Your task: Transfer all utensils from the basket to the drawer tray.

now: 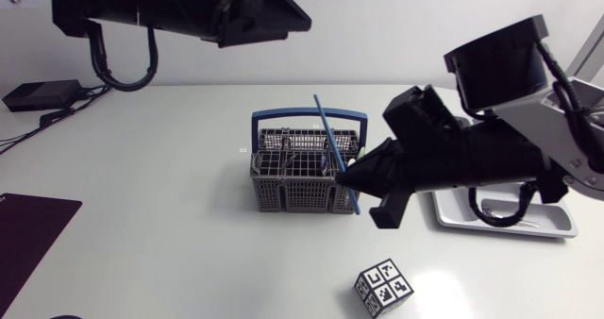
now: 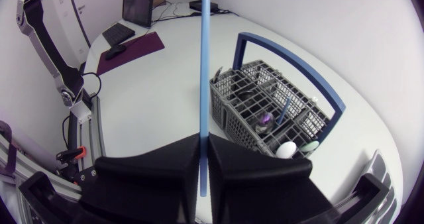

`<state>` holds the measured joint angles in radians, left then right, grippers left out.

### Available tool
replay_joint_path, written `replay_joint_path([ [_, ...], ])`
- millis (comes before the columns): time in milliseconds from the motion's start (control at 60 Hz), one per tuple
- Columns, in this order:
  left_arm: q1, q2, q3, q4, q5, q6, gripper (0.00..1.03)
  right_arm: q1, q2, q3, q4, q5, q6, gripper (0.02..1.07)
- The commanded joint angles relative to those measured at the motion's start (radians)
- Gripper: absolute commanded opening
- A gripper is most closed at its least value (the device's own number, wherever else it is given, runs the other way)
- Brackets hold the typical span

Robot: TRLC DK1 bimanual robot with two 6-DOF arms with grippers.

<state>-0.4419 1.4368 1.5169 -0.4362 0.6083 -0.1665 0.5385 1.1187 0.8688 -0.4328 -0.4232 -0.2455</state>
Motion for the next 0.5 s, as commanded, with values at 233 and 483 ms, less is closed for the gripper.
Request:
replay_joint_path([
  [233, 0.017, -0.070, -0.037, -0.039, -0.254, 0.134, 0.72, -0.411, -0.066, -0.027, -0.037, -0.054, -0.025, 0.07],
  [483, -0.179, -0.038, -0.158, -0.090, -0.570, 0.285, 0.72, -0.765, 0.197, 0.070, -0.024, -0.019, -0.015, 0.07],
])
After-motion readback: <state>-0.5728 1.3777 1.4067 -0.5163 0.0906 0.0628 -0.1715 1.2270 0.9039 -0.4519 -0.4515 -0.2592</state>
